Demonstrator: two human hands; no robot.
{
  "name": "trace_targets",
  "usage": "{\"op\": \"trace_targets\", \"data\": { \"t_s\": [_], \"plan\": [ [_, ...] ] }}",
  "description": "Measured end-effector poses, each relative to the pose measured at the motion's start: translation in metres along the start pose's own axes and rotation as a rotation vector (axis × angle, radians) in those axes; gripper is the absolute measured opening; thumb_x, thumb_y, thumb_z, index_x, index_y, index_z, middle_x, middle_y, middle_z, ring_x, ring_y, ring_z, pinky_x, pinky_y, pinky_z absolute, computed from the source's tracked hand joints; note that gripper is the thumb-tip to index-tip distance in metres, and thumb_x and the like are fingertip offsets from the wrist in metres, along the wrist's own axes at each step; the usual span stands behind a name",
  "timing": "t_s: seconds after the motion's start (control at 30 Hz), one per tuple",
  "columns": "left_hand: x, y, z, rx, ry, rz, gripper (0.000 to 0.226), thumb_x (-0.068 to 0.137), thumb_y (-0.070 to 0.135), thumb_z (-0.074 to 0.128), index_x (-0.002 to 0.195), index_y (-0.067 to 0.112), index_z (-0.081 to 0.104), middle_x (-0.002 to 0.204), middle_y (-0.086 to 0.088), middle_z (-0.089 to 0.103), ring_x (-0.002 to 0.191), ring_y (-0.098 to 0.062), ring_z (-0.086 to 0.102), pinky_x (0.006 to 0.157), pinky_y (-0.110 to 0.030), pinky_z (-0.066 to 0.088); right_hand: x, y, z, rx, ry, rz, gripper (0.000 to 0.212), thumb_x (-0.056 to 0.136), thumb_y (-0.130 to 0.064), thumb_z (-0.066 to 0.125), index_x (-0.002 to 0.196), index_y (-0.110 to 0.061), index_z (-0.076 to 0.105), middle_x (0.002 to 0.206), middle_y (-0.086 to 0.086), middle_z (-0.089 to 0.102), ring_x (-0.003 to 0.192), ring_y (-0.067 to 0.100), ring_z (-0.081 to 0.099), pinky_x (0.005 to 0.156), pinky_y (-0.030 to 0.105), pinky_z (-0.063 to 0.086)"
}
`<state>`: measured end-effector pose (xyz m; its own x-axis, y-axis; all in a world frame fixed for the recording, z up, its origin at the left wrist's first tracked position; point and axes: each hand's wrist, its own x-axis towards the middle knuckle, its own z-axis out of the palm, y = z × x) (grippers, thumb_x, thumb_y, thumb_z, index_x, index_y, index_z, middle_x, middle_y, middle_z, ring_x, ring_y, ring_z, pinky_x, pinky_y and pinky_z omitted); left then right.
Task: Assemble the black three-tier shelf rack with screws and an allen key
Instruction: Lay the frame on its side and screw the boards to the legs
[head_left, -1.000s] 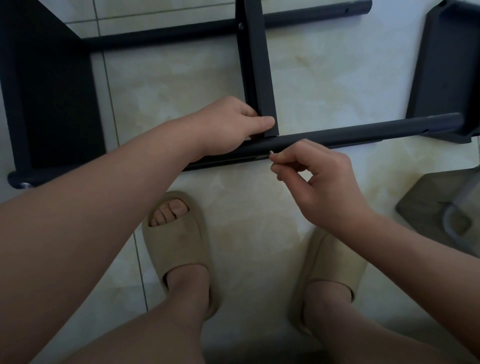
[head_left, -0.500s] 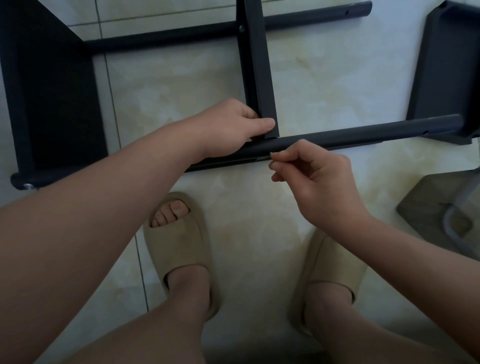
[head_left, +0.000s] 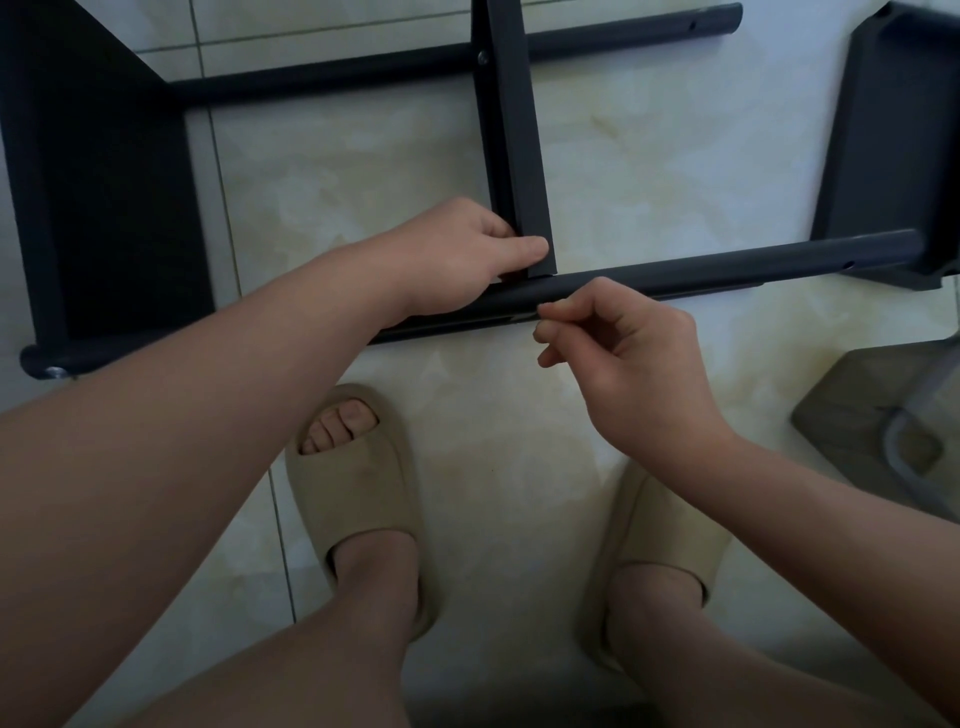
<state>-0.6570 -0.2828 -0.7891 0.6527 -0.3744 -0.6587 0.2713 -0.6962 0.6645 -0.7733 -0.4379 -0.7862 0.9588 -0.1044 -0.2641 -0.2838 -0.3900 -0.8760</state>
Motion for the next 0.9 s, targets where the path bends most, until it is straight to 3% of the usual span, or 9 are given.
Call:
{"op": "trace_targets", "data": {
  "t_s": [0.07, 0.13, 0.3, 0.57, 0.7, 0.8, 0.9],
  "plan": [
    [0.001, 0.000, 0.000, 0.002, -0.003, 0.002, 0.046, 0.097, 0.047, 0.058, 0.097, 0.004, 0.073, 0.096, -0.025, 0.068, 0.077, -0.018, 0.054, 0.077, -0.035, 0.046, 0.000, 0.000, 0.000, -0.037, 0.000, -0.030, 0.013, 0.092, -0.001, 0.069, 0.089, -0.013, 0.071, 0.076, -0.011, 0.071, 0.071, 0.005, 0.072, 0.070, 0.020, 0.056],
    [0.001, -0.001, 0.000, 0.000, -0.008, -0.003, 0.045, 0.097, 0.048, 0.058, 0.096, 0.005, 0.073, 0.089, -0.019, 0.065, 0.076, -0.019, 0.054, 0.075, -0.033, 0.043, 0.000, -0.001, -0.001, -0.108, 0.001, -0.105, 0.008, 0.092, 0.000, 0.068, 0.088, -0.007, 0.071, 0.075, -0.011, 0.069, 0.072, 0.005, 0.071, 0.068, 0.018, 0.055],
    [0.002, 0.000, -0.001, 0.016, -0.020, -0.002, 0.043, 0.097, 0.048, 0.057, 0.094, 0.008, 0.073, 0.086, -0.012, 0.064, 0.074, -0.018, 0.054, 0.072, -0.031, 0.042, 0.004, 0.000, -0.002, -0.267, 0.000, -0.280, 0.005, 0.092, 0.000, 0.069, 0.088, 0.002, 0.070, 0.075, 0.004, 0.071, 0.067, 0.012, 0.069, 0.066, 0.023, 0.053],
    [0.001, 0.001, -0.003, 0.023, -0.030, 0.018, 0.039, 0.098, 0.046, 0.056, 0.095, 0.011, 0.074, 0.102, -0.017, 0.072, 0.082, -0.017, 0.060, 0.080, -0.032, 0.047, 0.006, -0.005, 0.001, 0.035, 0.003, 0.096, 0.018, 0.092, -0.002, 0.070, 0.083, -0.017, 0.068, 0.074, -0.003, 0.072, 0.070, 0.008, 0.073, 0.072, 0.024, 0.060],
    [0.001, 0.000, -0.003, 0.014, -0.035, 0.021, 0.039, 0.097, 0.046, 0.057, 0.092, 0.011, 0.074, 0.093, -0.015, 0.071, 0.079, -0.017, 0.058, 0.077, -0.032, 0.045, 0.008, -0.005, -0.001, 0.045, -0.008, 0.135, 0.017, 0.090, -0.004, 0.071, 0.080, -0.016, 0.068, 0.075, -0.001, 0.073, 0.067, 0.009, 0.073, 0.071, 0.027, 0.060],
    [0.002, -0.001, -0.003, -0.014, -0.031, 0.025, 0.036, 0.096, 0.045, 0.061, 0.088, 0.013, 0.075, 0.082, -0.005, 0.068, 0.073, -0.015, 0.058, 0.072, -0.029, 0.044, 0.010, -0.005, -0.002, -0.018, -0.018, 0.129, 0.016, 0.090, -0.008, 0.073, 0.080, -0.018, 0.067, 0.076, -0.005, 0.073, 0.066, 0.009, 0.072, 0.069, 0.029, 0.058],
    [0.003, -0.002, -0.004, -0.054, -0.035, 0.037, 0.033, 0.095, 0.041, 0.063, 0.092, 0.011, 0.075, 0.092, -0.009, 0.073, 0.078, -0.015, 0.061, 0.080, -0.037, 0.050, 0.014, -0.007, -0.005, -0.096, -0.014, 0.122, 0.018, 0.089, -0.014, 0.076, 0.077, -0.023, 0.065, 0.072, -0.001, 0.072, 0.065, 0.013, 0.070, 0.067, 0.033, 0.056]
  ]
}}
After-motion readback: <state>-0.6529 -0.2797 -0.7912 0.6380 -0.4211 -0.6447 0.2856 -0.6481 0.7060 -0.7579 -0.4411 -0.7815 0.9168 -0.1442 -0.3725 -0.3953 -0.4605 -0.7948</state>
